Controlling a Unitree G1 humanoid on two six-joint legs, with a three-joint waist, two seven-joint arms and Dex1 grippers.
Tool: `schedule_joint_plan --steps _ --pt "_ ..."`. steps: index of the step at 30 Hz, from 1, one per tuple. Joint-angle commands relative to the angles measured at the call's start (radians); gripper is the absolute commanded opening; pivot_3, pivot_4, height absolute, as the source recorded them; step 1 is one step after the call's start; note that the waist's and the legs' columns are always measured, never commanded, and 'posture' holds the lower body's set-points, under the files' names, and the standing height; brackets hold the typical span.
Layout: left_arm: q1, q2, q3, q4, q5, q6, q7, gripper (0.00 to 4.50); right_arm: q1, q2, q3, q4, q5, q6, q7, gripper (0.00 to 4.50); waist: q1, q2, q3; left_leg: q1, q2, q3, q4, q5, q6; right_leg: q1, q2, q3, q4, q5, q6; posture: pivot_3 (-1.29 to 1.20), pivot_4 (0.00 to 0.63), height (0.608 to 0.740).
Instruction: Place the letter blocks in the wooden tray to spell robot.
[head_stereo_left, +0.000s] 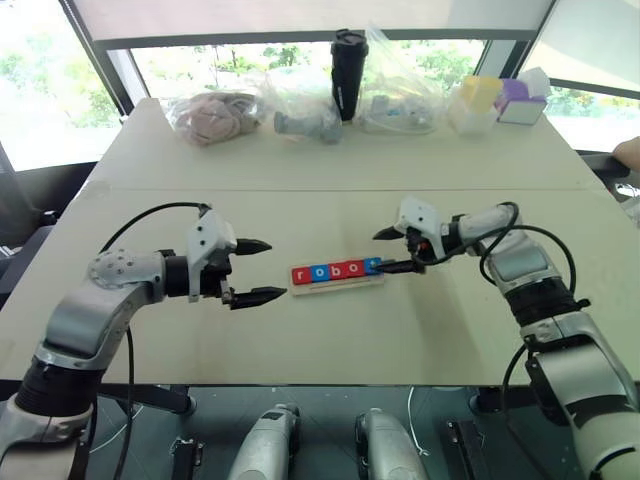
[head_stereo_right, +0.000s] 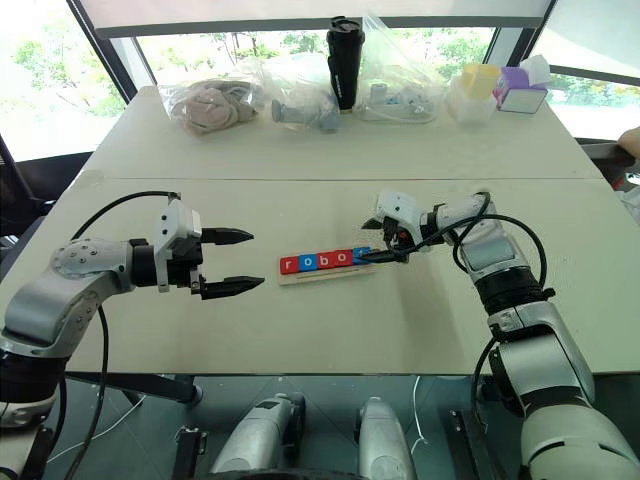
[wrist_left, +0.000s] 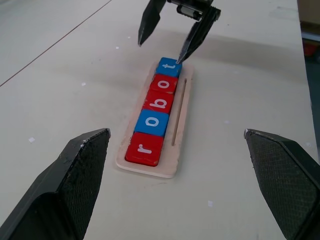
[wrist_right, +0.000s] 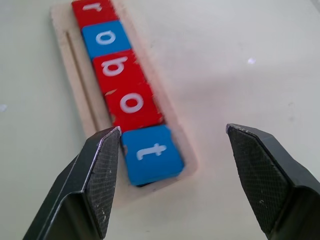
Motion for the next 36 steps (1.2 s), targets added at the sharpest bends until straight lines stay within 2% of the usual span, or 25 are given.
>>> schedule_joint_plan --steps 1,6,14,36 --pt "-0.020 -0.002 0.016 -0.016 -0.006 -0.005 0.004 4.50 0.025 -0.030 -0.049 -0.150 0.047 0.049 -0.002 3.64 0.001 0.000 0.000 0.000 0.000 0.000 0.000 0.000 0.000 0.000 0.000 0.000 0.000 0.000 0.000 0.00 0.150 0.740" --pt "-0.027 -0.006 0.010 -0.008 -0.004 -0.009 0.004 4.50 0.110 -0.031 -0.090 -0.232 0.056 0.097 -0.091 3.64 0.003 0.000 0.000 0.000 0.000 0.000 0.000 0.000 0.000 0.001 -0.001 0.000 0.000 0.000 0.000 0.00 0.150 0.740" --pt "-0.035 -0.006 0.010 -0.001 -0.003 -0.010 0.000 4.50 0.169 -0.044 -0.104 -0.198 -0.013 0.047 -0.251 3.64 0.001 0.000 0.000 0.000 0.000 0.000 0.000 0.000 0.000 0.000 -0.002 0.000 0.000 -0.001 -0.003 0.00 0.150 0.740" --pt "-0.038 -0.014 0.013 -0.009 -0.005 -0.003 0.012 4.50 0.148 -0.018 -0.041 -0.118 -0.062 -0.019 -0.262 3.64 0.001 0.000 0.000 0.000 0.000 0.000 0.001 0.001 0.002 0.001 0.000 0.000 0.000 -0.001 -0.002 0.00 0.150 0.740"
